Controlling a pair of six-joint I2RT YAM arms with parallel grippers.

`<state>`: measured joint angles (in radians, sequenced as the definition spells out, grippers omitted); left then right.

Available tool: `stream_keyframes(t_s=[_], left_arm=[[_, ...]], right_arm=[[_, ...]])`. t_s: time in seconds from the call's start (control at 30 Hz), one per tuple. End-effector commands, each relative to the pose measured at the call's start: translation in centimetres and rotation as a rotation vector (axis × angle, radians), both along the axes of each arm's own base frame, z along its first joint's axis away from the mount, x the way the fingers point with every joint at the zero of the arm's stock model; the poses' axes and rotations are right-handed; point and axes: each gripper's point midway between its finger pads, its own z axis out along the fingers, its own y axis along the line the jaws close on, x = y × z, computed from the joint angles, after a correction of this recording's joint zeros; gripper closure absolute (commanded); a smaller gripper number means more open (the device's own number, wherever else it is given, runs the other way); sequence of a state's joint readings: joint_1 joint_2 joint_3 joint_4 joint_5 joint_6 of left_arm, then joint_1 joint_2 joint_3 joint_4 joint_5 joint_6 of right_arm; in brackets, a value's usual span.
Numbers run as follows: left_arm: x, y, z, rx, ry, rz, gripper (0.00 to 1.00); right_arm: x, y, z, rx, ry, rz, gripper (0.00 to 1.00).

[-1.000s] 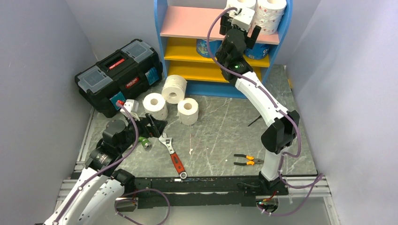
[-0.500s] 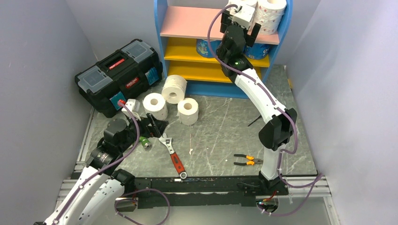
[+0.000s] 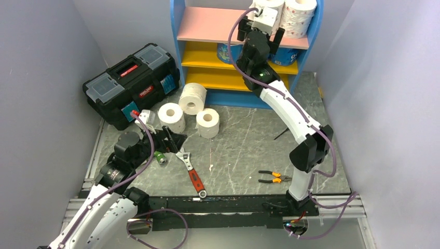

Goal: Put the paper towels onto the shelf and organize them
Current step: Adjust the paper towel on the shelf, then pick up the paper towel from the center of the board.

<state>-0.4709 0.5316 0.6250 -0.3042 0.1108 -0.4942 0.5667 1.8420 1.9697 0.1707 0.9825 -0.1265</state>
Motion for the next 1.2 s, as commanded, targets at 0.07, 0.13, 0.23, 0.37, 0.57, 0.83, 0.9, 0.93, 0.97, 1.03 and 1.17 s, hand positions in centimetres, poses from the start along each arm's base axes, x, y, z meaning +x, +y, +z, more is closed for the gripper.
stream_keyframes(t_s=[0.07, 0.13, 0.23, 0.37, 0.57, 0.83, 0.9, 0.93, 0.97, 1.03, 1.17], left_arm=[[-0.8, -0.5, 2.5, -0.063, -0.067, -0.040, 0.01], [-0.9, -0.3, 2.6, -0.065, -0.067, -0.027, 0.01], [-0.9, 0.3, 2.0, -0.056, -0.051, 0.005, 0.01], [-0.7, 1.9, 0.8, -0.037, -0.014, 0.096, 0.01], [-0.5, 4.8, -0.3, -0.006, 0.027, 0.256, 0.01], [0.6, 6.5, -2.9, 0.004, 0.140, 0.415, 0.01], [1.1, 6.4, -3.4, -0.008, 0.170, 0.439, 0.01], [1.4, 6.3, -3.6, -0.013, 0.184, 0.447, 0.01], [1.7, 6.1, -3.6, -0.021, 0.195, 0.451, 0.01], [2.2, 5.4, -3.4, -0.023, 0.200, 0.424, 0.01], [2.5, 3.8, -3.4, -0.029, 0.212, 0.351, 0.01]], right_arm=[[-6.7, 5.3, 5.5, 0.048, -0.075, 0.182, 0.00], [-8.4, 7.5, 5.1, 0.063, -0.071, 0.253, 0.00], [-10.5, 11.2, 3.5, 0.095, -0.027, 0.431, 0.00], [-12.5, 13.8, -1.1, 0.193, 0.094, 0.620, 0.01], [-15.2, 15.4, -9.5, 0.305, 0.336, 0.812, 0.03], [-19.6, 13.8, -23.2, 0.394, 0.588, 0.831, 0.04], [-19.9, 13.5, -24.7, 0.408, 0.618, 0.824, 0.04], [-20.0, 13.4, -25.1, 0.406, 0.624, 0.822, 0.05], [-20.1, 13.2, -25.5, 0.400, 0.629, 0.817, 0.05], [-20.0, 13.0, -26.1, 0.386, 0.638, 0.806, 0.05], [-19.2, 12.9, -27.7, 0.447, 0.679, 0.810, 0.05]])
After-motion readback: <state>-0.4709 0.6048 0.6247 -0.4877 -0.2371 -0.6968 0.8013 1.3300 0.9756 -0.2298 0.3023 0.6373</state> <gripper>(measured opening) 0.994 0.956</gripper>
